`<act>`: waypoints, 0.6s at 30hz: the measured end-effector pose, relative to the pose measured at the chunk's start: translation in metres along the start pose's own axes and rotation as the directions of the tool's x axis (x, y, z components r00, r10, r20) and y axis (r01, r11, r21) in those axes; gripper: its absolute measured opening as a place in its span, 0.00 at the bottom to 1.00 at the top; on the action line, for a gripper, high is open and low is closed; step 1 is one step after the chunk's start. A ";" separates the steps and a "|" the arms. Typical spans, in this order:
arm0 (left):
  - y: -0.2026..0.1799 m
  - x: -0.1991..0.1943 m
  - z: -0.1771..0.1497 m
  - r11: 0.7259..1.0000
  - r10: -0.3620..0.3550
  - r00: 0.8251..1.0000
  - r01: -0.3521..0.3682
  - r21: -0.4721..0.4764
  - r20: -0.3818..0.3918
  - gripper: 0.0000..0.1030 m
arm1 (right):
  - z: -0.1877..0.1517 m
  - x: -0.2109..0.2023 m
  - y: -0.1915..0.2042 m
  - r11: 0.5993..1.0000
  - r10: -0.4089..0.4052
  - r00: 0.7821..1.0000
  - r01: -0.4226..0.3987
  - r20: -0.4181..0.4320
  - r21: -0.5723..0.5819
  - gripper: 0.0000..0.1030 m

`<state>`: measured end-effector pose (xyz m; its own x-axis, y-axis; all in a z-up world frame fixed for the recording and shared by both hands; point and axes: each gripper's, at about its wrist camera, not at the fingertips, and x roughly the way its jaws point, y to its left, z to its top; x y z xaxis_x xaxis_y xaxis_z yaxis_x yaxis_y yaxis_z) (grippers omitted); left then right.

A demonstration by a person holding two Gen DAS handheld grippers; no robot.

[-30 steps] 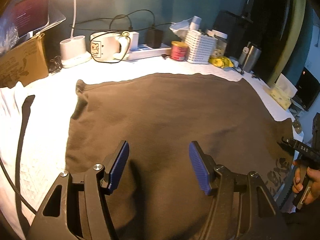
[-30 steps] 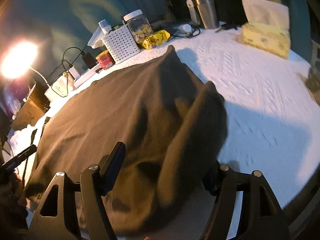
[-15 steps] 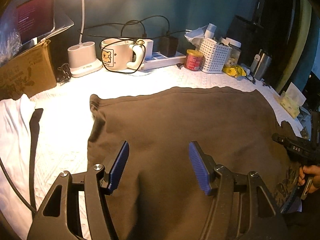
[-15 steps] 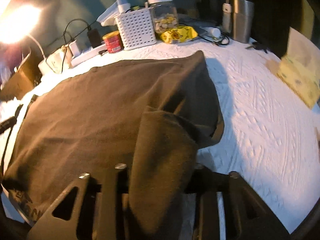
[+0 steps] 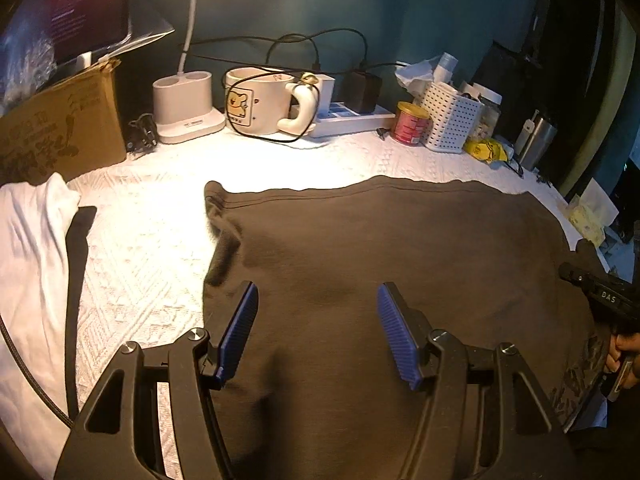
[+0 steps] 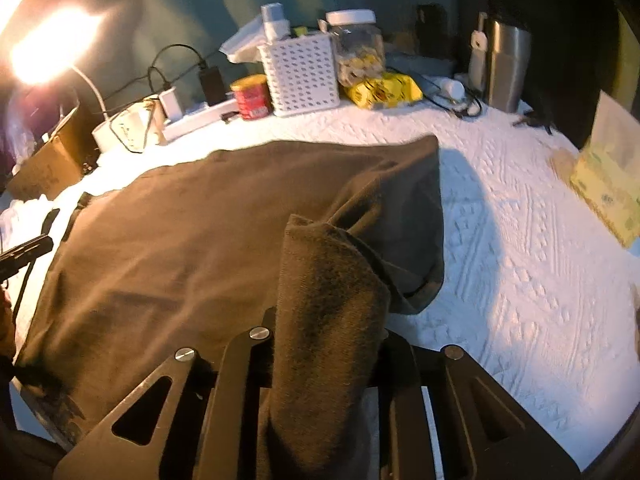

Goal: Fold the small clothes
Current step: 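Grasp one side of the shirt with the right gripper and lift it, then fold the lifted side across the shirt body and open the right gripper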

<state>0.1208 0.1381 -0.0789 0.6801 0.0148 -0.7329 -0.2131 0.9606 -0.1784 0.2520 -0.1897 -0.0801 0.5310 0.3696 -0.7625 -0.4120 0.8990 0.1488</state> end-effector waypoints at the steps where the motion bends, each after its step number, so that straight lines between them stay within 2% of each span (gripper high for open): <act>1: 0.003 0.000 0.000 1.000 -0.002 1.000 0.002 -0.007 0.003 0.60 | 0.003 -0.002 0.004 1.000 0.003 1.000 -0.003 0.003 -0.012 0.17; 9: 0.023 -0.005 -0.006 0.998 -0.026 1.000 0.027 -0.052 0.014 0.60 | 0.018 -0.008 0.052 0.992 0.064 0.998 -0.062 0.017 -0.107 0.17; 18: 0.045 -0.015 -0.010 0.994 -0.037 0.999 0.040 -0.100 0.035 0.60 | 0.024 0.000 0.122 0.955 0.218 0.975 -0.220 -0.035 -0.197 0.16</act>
<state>0.0941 0.1778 -0.0828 0.7114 -0.0107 -0.7027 -0.2551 0.9277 -0.2724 0.2198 -0.0748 -0.0466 0.4025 0.5479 -0.7334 -0.6563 0.7312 0.1860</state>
